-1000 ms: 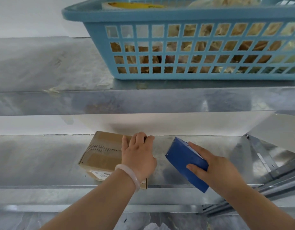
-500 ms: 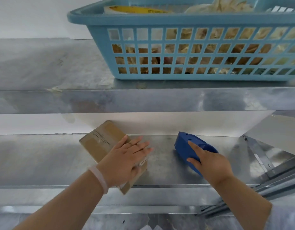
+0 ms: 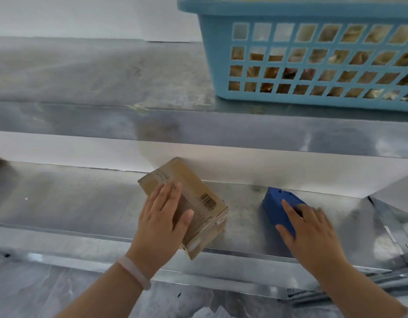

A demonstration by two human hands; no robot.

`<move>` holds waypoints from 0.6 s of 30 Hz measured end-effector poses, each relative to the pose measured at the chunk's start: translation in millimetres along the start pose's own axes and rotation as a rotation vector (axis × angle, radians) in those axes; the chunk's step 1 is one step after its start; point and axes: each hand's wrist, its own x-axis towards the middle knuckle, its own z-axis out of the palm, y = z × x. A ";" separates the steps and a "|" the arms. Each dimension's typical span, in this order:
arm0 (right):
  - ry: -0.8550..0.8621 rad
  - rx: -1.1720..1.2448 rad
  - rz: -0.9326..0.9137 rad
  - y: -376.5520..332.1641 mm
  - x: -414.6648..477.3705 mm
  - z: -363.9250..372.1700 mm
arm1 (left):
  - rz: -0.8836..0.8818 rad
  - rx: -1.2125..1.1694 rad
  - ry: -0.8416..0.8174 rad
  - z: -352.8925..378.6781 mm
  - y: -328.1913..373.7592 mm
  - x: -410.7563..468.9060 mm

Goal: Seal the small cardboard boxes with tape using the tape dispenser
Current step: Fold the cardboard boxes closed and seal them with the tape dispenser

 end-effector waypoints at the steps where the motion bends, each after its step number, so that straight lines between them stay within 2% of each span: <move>1: 0.026 0.017 -0.001 -5.9 1.1 -5.0 | 0.007 -0.014 0.025 -5.0 -4.7 7.8; 4: 0.041 0.229 -0.019 -43.5 3.7 -31.9 | -0.026 0.040 0.074 -20.2 -24.0 38.2; 6: -0.089 0.463 0.015 -77.3 5.2 -52.0 | -0.110 0.086 -0.030 -28.3 -32.0 54.5; 8: -0.284 0.698 0.116 -109.9 5.0 -62.3 | -0.195 0.089 -0.115 -32.7 -30.4 59.0; 9: -0.358 0.819 0.178 -123.8 6.0 -62.1 | -0.212 0.114 -0.101 -34.2 -27.0 57.6; 12: -0.386 1.138 0.402 -151.8 18.6 -60.1 | -0.248 0.232 -0.102 -33.9 -16.0 49.3; 14: -0.332 1.197 0.501 -157.8 30.1 -58.4 | -0.372 0.017 -0.136 -25.7 -17.2 49.2; 16: -0.303 1.157 0.504 -157.4 40.7 -57.3 | -0.500 -0.258 -0.124 -16.2 -21.4 50.8; 18: -0.316 1.081 0.470 -156.3 46.7 -54.5 | -0.511 -0.371 -0.124 -9.4 -22.5 50.0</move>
